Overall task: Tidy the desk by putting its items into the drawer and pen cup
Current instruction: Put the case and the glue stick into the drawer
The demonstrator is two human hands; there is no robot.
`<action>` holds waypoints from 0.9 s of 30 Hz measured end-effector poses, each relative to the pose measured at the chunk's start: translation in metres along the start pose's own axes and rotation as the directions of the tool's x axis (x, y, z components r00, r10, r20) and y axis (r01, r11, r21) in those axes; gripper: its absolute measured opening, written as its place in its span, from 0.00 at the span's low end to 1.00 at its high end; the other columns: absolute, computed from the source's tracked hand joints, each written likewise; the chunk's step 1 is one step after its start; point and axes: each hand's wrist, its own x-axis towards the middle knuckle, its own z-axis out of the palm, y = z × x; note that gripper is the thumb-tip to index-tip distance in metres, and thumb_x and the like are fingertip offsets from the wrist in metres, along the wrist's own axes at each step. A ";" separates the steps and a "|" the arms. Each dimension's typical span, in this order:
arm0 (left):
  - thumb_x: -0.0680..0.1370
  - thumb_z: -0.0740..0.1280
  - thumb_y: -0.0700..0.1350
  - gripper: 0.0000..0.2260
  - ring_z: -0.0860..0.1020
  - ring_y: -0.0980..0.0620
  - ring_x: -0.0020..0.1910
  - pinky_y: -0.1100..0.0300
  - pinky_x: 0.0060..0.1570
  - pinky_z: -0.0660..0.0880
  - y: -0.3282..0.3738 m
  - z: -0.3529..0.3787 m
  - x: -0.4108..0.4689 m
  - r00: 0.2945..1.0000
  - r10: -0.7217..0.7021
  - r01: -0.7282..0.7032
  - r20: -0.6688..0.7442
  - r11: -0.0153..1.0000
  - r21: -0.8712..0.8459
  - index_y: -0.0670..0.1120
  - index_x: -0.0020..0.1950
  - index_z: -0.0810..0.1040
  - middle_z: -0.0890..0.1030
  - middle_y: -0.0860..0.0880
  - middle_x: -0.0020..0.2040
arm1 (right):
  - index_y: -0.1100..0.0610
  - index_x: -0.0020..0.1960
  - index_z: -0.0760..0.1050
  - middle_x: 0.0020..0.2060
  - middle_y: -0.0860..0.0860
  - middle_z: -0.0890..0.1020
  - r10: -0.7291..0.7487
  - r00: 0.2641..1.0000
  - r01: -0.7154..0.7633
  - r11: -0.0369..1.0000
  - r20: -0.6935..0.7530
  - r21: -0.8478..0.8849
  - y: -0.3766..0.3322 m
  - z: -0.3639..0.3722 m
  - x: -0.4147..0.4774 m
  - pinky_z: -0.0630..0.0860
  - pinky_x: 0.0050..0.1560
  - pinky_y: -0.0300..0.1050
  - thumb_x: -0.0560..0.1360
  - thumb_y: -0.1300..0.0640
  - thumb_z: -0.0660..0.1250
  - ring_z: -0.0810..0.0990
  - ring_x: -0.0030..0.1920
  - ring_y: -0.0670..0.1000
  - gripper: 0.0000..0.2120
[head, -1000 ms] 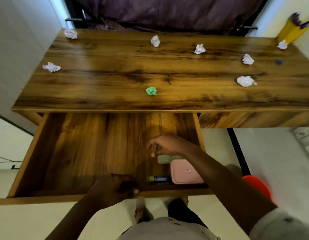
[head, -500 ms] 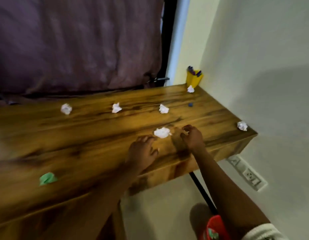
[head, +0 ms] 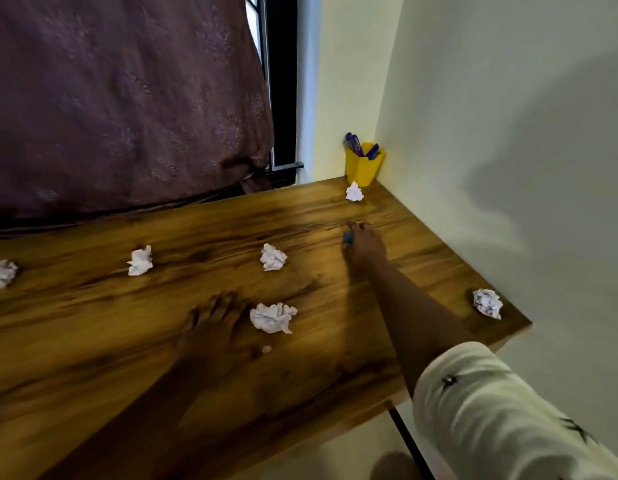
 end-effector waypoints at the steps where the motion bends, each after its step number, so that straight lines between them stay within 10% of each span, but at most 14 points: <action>1: 0.50 0.32 0.83 0.59 0.40 0.49 0.77 0.46 0.74 0.40 0.000 0.001 0.001 1.000 0.004 -0.004 0.002 1.000 0.005 0.57 0.77 0.41 0.40 0.52 0.78 | 0.53 0.71 0.64 0.68 0.58 0.67 -0.032 0.999 0.033 0.998 0.015 -0.050 0.001 0.001 0.006 0.68 0.65 0.52 0.78 0.54 0.61 0.67 0.67 0.61 0.22; 8: 0.53 0.36 0.83 0.55 0.43 0.49 0.77 0.43 0.74 0.43 -0.001 0.002 0.003 0.998 0.018 -0.019 -0.052 1.000 -0.011 0.59 0.77 0.47 0.45 0.52 0.79 | 0.59 0.57 0.76 0.57 0.58 0.77 -0.007 0.998 0.019 0.981 -0.064 0.192 0.003 0.004 -0.008 0.72 0.55 0.45 0.75 0.60 0.66 0.76 0.57 0.58 0.11; 13: 0.54 0.52 0.83 0.56 0.46 0.49 0.77 0.44 0.74 0.42 0.007 -0.013 -0.020 0.997 -0.037 0.058 0.072 0.945 -0.321 0.57 0.77 0.49 0.45 0.53 0.79 | 0.54 0.42 0.72 0.42 0.51 0.77 0.065 0.998 -0.031 0.696 -0.020 0.717 -0.016 -0.018 -0.106 0.71 0.37 0.30 0.69 0.70 0.70 0.74 0.38 0.45 0.13; 16: 0.68 0.72 0.62 0.39 0.57 0.53 0.74 0.50 0.73 0.58 0.010 -0.023 -0.081 0.992 -0.122 0.064 -0.024 0.665 -0.744 0.61 0.74 0.58 0.56 0.55 0.77 | 0.53 0.42 0.72 0.39 0.49 0.77 -0.084 0.996 0.028 0.587 0.027 0.809 -0.052 -0.033 -0.197 0.73 0.42 0.37 0.67 0.71 0.72 0.76 0.40 0.45 0.16; 20: 0.74 0.70 0.38 0.15 0.79 0.61 0.54 0.57 0.59 0.74 -0.008 -0.030 -0.218 0.971 -0.223 -0.022 -0.083 0.260 -0.965 0.50 0.59 0.77 0.82 0.51 0.56 | 0.57 0.45 0.74 0.42 0.54 0.83 -0.300 0.943 -0.026 0.370 0.146 0.929 -0.121 -0.023 -0.335 0.77 0.43 0.35 0.65 0.73 0.74 0.81 0.43 0.46 0.16; 23: 0.72 0.73 0.40 0.13 0.82 0.52 0.51 0.57 0.53 0.77 -0.043 -0.023 -0.314 0.958 -0.281 0.047 0.059 -0.050 -0.998 0.45 0.55 0.82 0.84 0.46 0.51 | 0.58 0.47 0.75 0.41 0.50 0.84 -0.385 0.899 -0.110 0.261 0.208 0.959 -0.175 0.006 -0.421 0.77 0.44 0.34 0.63 0.74 0.74 0.82 0.43 0.45 0.18; 27: 0.74 0.67 0.34 0.10 0.82 0.50 0.45 0.60 0.44 0.79 -0.104 -0.012 -0.404 0.902 -0.403 0.115 0.157 -0.127 -0.985 0.44 0.53 0.81 0.85 0.45 0.46 | 0.53 0.49 0.78 0.44 0.45 0.85 -0.475 0.817 -0.154 0.366 0.326 0.918 -0.242 0.044 -0.510 0.77 0.49 0.36 0.68 0.70 0.72 0.83 0.48 0.44 0.16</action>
